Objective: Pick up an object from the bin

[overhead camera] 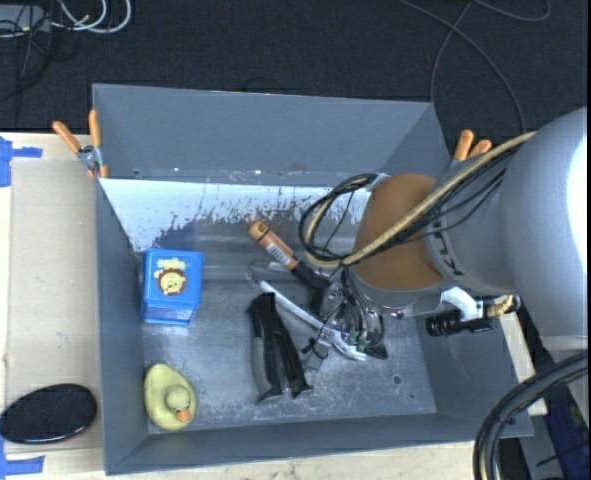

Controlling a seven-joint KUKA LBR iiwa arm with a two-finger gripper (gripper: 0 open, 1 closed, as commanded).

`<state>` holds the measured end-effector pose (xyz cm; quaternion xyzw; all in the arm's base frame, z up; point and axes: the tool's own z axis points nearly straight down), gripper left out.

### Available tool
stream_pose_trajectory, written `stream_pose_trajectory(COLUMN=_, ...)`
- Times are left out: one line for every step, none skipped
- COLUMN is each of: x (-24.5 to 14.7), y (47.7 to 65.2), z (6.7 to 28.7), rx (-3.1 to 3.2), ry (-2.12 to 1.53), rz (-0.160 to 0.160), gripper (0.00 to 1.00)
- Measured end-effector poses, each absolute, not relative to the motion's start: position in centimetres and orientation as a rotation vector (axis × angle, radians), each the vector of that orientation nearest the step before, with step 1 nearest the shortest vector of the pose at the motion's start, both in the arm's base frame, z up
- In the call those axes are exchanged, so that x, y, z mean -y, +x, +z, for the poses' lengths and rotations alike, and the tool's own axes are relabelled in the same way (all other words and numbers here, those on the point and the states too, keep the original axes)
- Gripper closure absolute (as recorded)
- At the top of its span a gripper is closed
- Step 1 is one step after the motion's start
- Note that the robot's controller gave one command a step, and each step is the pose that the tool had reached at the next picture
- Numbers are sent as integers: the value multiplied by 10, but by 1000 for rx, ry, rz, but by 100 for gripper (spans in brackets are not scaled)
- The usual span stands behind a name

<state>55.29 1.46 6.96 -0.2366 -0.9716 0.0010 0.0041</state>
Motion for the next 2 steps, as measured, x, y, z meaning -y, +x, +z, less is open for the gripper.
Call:
stream_pose_trajectory(x=7, y=524, z=70, rx=3036, ry=-770, rz=3, gripper=100)
stream_pose_trajectory(x=7, y=524, z=70, rx=3036, ry=-769, rz=3, gripper=100)
